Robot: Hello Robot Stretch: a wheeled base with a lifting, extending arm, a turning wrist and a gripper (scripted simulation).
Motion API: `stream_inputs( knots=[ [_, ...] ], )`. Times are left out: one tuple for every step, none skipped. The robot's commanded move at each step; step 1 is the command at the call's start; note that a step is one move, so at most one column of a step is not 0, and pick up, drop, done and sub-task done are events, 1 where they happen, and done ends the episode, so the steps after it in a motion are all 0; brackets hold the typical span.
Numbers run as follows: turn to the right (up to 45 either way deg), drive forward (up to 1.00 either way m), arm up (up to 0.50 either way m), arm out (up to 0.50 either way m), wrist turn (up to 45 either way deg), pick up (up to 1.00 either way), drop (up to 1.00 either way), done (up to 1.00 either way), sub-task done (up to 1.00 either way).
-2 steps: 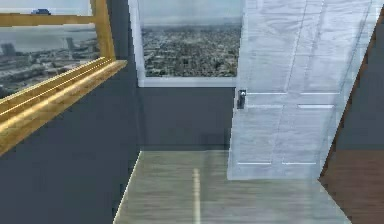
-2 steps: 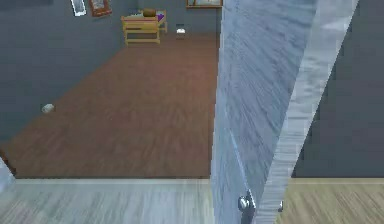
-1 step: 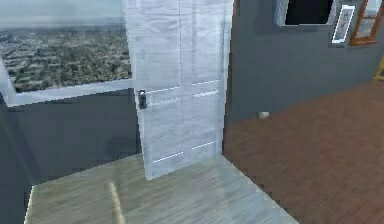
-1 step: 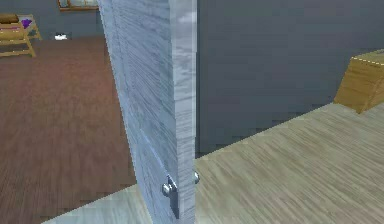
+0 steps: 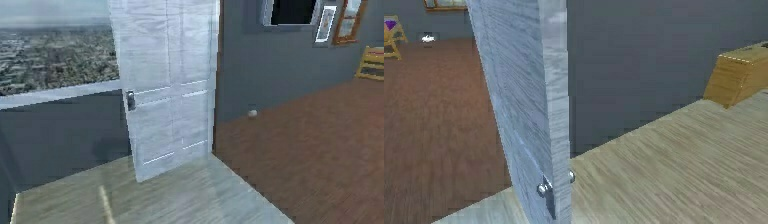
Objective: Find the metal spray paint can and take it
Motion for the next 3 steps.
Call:
stream_inputs(
  knots=[
    [0.0,0.5,0.0,0.0,0.0,0.0,0.0,0.0,0.0],
    [45.0,0.0,0.0,0.0,0.0,0.0,0.0,0.0,0.0],
    [45.0,0.0,0.0,0.0,0.0,0.0,0.0,0.0,0.0]
  ],
)
